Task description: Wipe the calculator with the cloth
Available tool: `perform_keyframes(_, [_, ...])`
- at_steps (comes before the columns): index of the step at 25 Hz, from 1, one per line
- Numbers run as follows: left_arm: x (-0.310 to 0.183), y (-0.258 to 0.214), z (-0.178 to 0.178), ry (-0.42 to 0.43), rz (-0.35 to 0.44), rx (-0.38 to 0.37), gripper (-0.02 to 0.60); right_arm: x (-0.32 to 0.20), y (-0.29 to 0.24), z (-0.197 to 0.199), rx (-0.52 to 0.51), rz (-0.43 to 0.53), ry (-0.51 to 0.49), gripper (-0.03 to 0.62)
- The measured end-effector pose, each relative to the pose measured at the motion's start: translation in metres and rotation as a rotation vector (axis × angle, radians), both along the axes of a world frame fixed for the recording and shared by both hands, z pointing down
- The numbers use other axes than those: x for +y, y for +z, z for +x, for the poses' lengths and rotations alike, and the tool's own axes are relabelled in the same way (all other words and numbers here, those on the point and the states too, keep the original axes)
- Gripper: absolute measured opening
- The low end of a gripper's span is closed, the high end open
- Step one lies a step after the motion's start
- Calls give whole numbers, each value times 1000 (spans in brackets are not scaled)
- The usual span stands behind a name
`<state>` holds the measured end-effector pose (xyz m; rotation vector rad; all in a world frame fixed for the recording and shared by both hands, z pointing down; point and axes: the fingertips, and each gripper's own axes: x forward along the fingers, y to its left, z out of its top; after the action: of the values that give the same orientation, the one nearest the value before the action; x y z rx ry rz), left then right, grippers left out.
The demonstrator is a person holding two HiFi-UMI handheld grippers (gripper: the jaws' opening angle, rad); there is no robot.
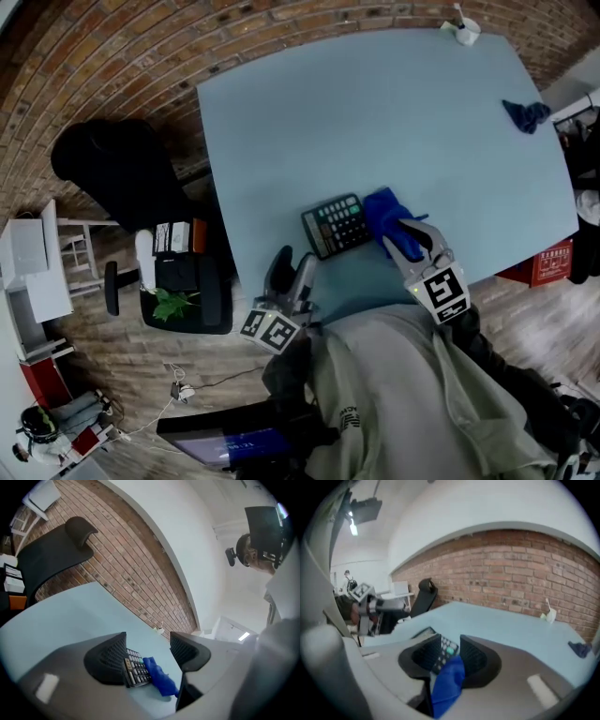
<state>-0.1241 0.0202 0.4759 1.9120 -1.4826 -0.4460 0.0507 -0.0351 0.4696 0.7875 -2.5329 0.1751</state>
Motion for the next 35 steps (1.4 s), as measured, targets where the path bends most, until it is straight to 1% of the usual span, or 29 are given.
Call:
perform_keyframes(1, [2, -4, 0, 0, 8, -6, 280, 0, -26, -10, -47, 46, -19, 126])
perform_keyframes(2, [4, -6, 0, 0, 14, -11, 279, 2, -45, -20, -76, 68, -42, 126])
perform_keyframes(3, [6, -6, 0, -1, 17, -14, 279, 3, -52, -30, -85, 59, -71, 135])
perform_keyframes(4, [7, -7, 2, -4, 18, -13, 278, 4, -48, -38, -83, 29, -106, 146])
perform_keyframes(5, [8, -7, 6, -6, 22, -10, 260, 6, -38, -44, -83, -12, -143, 146])
perform_keyframes(7, [10, -11, 16, 2, 44, 0, 190, 10, -23, -47, -119, -80, -176, 140])
perform_keyframes(8, [11, -14, 21, 12, 58, -1, 146, 14, -23, -46, -146, -92, -172, 120])
perform_keyframes(9, [11, -17, 24, 23, 70, -7, 117, 18, -24, -46, -171, -95, -166, 102])
perform_keyframes(12, [14, -21, 27, 39, 83, -28, 65, 37, -24, -48, -208, -107, -179, 74])
perform_keyframes(14, [14, -21, 25, 37, 88, -14, 36, 46, -22, -49, -209, -119, -189, 58])
perform_keyframes(15, [14, -21, 26, 40, 93, -3, 2, 48, -22, -49, -205, -114, -190, 49])
perform_keyframes(16, [15, -21, 27, 50, 97, 6, 2, 48, -21, -47, -198, -105, -191, 8])
perform_keyframes(19, [15, -23, 37, 96, 106, 16, 1, 48, -21, -45, -205, -110, -184, 2])
perform_keyframes(21, [15, -24, 39, 107, 110, 18, 1, 45, -18, -41, -221, -118, -172, 2])
perform_keyframes(27, [17, -21, 35, 84, 104, 45, 0, 47, 1, -34, -222, -184, -127, 2])
perform_keyframes(35, [17, -16, 30, 71, 93, 81, 0, 60, 13, -45, -167, -194, -188, 2])
